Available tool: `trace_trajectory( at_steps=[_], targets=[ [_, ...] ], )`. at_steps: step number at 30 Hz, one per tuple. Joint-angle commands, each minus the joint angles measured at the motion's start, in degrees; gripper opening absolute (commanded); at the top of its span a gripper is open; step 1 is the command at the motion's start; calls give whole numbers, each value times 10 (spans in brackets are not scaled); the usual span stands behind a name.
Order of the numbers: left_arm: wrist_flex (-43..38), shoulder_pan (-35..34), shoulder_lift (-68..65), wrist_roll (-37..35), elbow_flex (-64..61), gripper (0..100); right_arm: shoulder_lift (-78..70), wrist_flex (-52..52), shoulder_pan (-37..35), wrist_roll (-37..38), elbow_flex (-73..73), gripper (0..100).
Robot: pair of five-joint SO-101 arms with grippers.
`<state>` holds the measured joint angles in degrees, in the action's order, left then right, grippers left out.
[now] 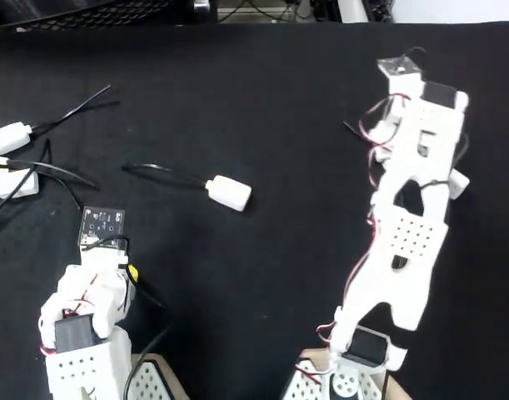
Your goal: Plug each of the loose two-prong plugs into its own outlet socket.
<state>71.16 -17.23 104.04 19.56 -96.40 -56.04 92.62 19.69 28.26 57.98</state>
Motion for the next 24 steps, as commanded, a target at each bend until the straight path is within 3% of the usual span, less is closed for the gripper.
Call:
trace_trajectory(
  at_steps=[1,24],
  targets=[
    [4,3,0,-1,-9,184,-2,-14,6,4,4,240],
    [4,3,0,-1,-9,184,-55,-4,-36,-2,17,237]
  ],
)
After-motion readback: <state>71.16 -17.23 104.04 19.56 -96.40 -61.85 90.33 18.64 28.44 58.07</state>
